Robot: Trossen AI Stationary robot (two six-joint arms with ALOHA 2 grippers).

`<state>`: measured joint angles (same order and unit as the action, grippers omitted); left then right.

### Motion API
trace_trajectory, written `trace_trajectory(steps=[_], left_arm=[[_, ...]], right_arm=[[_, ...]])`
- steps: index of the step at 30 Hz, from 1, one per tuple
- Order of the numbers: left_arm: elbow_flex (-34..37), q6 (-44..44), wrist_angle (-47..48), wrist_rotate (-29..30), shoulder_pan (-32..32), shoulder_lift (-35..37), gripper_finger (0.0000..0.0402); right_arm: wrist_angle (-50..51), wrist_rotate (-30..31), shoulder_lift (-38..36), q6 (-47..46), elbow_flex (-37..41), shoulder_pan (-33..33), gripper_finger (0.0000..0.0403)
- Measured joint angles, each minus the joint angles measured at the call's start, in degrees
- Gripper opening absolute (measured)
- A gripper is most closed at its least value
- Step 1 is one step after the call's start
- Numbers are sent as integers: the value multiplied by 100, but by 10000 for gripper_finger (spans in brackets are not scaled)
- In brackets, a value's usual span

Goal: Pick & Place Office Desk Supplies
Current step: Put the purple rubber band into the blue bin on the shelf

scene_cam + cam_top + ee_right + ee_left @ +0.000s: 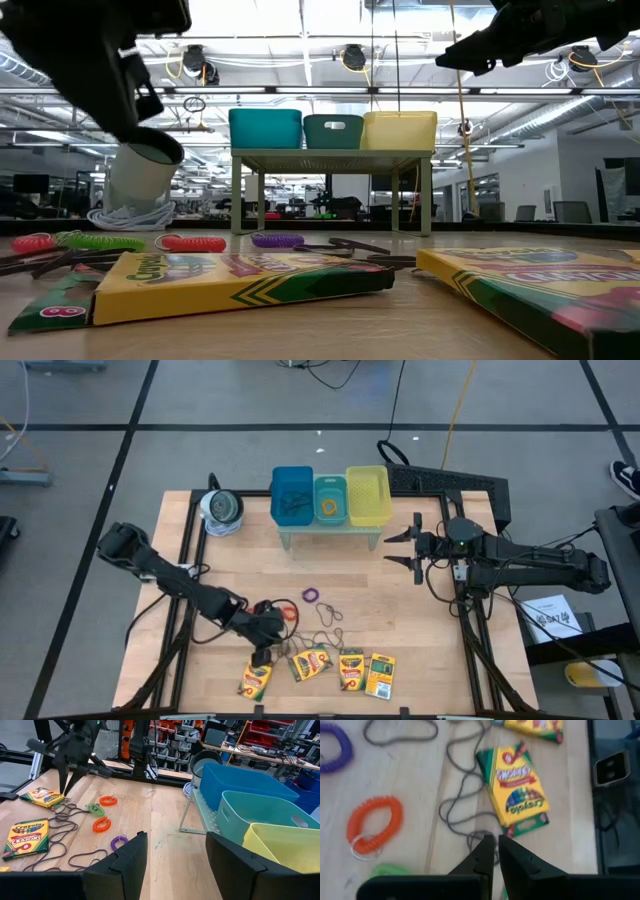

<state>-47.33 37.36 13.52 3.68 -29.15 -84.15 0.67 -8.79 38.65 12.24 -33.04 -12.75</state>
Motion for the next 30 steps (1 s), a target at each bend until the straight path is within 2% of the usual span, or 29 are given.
trace_trajectory(steps=[4, 9, 12, 22, 26, 30], left_arm=[[-9, 272, 3, 13, -59, -7, 30], [-7, 1314, 79, 88, -206, -316, 32], [-9, 1576, 17, 95, -251, -560, 50], [-13, 1487, -75, -64, -410, -1260, 165], [-15, 1129, -68, 4, -500, -1286, 182], [-18, 782, -35, 46, -514, -1291, 169]], right_arm=[[0, 1, 0, 1, 0, 0, 194], [0, -1, 0, 11, 0, 0, 194], [2, 0, 0, 21, 0, 0, 194], [2, -1, 0, 1, 0, 0, 194], [2, 0, 0, 1, 0, 0, 194], [2, -1, 0, 1, 0, -1, 194]])
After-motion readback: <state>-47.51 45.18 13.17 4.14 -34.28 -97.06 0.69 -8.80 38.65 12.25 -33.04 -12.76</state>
